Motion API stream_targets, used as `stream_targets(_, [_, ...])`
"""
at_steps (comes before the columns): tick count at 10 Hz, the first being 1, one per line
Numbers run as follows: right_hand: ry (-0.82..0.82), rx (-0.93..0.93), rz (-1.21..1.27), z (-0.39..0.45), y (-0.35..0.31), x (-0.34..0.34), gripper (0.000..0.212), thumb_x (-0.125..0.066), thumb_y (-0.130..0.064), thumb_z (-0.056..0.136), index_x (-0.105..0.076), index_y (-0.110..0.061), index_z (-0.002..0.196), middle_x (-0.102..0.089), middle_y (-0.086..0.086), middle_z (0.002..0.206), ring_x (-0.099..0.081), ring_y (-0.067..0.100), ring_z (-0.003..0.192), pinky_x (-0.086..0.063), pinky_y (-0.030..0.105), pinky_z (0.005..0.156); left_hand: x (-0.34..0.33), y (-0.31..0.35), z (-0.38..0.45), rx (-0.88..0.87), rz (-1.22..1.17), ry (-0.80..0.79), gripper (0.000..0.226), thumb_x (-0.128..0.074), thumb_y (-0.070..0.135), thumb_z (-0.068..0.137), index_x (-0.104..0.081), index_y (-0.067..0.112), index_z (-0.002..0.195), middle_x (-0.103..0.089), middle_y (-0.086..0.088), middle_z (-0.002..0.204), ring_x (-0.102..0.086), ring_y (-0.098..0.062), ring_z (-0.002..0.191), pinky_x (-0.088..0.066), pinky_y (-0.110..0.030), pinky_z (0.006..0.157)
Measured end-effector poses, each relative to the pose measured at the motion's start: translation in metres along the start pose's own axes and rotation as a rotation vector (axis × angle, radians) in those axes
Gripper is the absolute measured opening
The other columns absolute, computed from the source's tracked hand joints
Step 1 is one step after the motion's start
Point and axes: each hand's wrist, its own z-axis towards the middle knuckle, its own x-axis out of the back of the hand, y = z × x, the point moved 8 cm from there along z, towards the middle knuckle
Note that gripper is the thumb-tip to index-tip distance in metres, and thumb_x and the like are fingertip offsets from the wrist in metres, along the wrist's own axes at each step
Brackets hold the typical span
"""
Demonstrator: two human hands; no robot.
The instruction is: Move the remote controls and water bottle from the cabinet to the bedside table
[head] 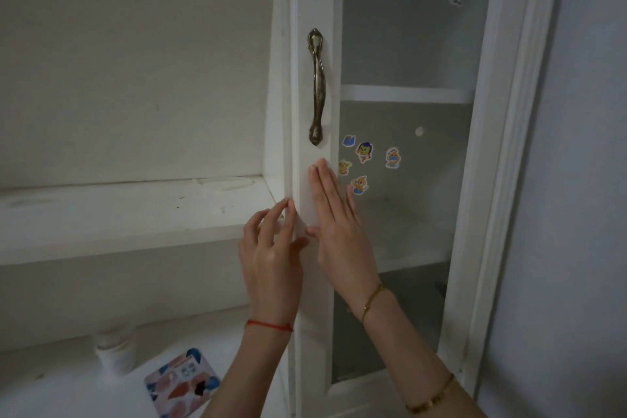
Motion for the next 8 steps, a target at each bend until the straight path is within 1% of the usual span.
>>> stream_targets(1, [-0.027,0.011,0.018,0.000,0.001,0.001,0.089,-0.060,-0.009,0.092,0.001,-0.015,0.157,0.009,-0.002,0.166,0.008,0.010,0.153,-0.012,0.043,0.125,0.000,-0.001,0.000,-0.011,-0.019,-0.029,0.051,-0.077,0.011,0.078,-0.062,0.009,0.127,-0.062,-0.005,0.131,-0.054,-0.030,0.118,-0.045,-0.038,0.095])
stream_targets(2, [-0.053,0.033,0.051,-0.002,0.000,0.007,0.086,-0.059,-0.015,0.093,-0.002,-0.014,0.157,0.005,-0.002,0.166,0.006,0.010,0.153,-0.013,0.043,0.125,0.001,-0.003,0.000,-0.025,-0.062,-0.095,0.056,-0.075,0.018,0.080,-0.057,0.009,0.132,-0.059,-0.005,0.134,-0.052,-0.028,0.122,-0.045,-0.040,0.101])
stream_targets(3, [-0.061,0.006,0.117,-0.015,0.004,0.018,0.080,-0.057,-0.026,0.096,-0.007,-0.015,0.157,-0.003,-0.003,0.166,0.000,0.010,0.153,-0.010,0.038,0.126,0.011,-0.002,-0.006,-0.006,-0.137,-0.176,0.059,-0.070,0.027,0.083,-0.052,0.010,0.137,-0.055,-0.004,0.139,-0.049,-0.024,0.128,-0.043,-0.042,0.106])
stream_targets(4, [-0.084,-0.040,0.106,-0.038,0.012,0.028,0.075,-0.051,-0.041,0.098,-0.013,-0.015,0.157,-0.014,-0.003,0.164,-0.007,0.012,0.152,-0.010,0.036,0.126,0.025,0.002,-0.015,-0.017,-0.153,-0.240,0.061,-0.070,0.028,0.084,-0.049,0.011,0.139,-0.052,-0.004,0.140,-0.047,-0.020,0.130,-0.040,-0.038,0.110])
stream_targets(5, [-0.153,-0.092,0.128,-0.062,0.021,0.036,0.075,-0.049,-0.049,0.096,-0.015,-0.018,0.156,-0.018,-0.005,0.164,-0.007,0.012,0.152,-0.012,0.036,0.125,0.040,0.005,-0.026,-0.025,-0.136,-0.335,0.058,-0.066,0.030,0.088,-0.047,0.014,0.140,-0.051,-0.001,0.141,-0.044,-0.015,0.131,-0.032,-0.023,0.111])
stream_targets(6, [-0.236,-0.141,0.158,-0.085,0.026,0.045,0.075,-0.046,-0.052,0.096,-0.014,-0.022,0.157,-0.016,-0.008,0.164,-0.005,0.011,0.152,-0.009,0.034,0.125,0.053,0.010,-0.040,-0.016,-0.131,-0.442,0.057,-0.062,0.033,0.089,-0.046,0.017,0.141,-0.050,0.002,0.141,-0.043,-0.012,0.132,-0.033,-0.024,0.110])
stream_targets(7, [-0.272,-0.179,0.206,-0.112,0.032,0.052,0.073,-0.048,-0.048,0.097,-0.014,-0.025,0.156,-0.018,-0.008,0.163,-0.006,0.010,0.151,-0.006,0.030,0.124,0.071,0.013,-0.062,-0.007,-0.124,-0.496,0.057,-0.060,0.034,0.089,-0.046,0.019,0.142,-0.049,0.006,0.140,-0.039,-0.007,0.131,-0.030,-0.023,0.110])
stream_targets(8, [-0.317,-0.243,0.264,-0.135,0.041,0.053,0.069,-0.052,-0.044,0.096,-0.022,-0.024,0.155,-0.025,-0.005,0.161,-0.012,0.014,0.151,-0.012,0.034,0.124,0.084,0.017,-0.080,0.033,-0.100,-0.526,0.055,-0.063,0.030,0.088,-0.049,0.019,0.139,-0.052,0.004,0.139,-0.043,-0.014,0.132,-0.034,-0.027,0.110])
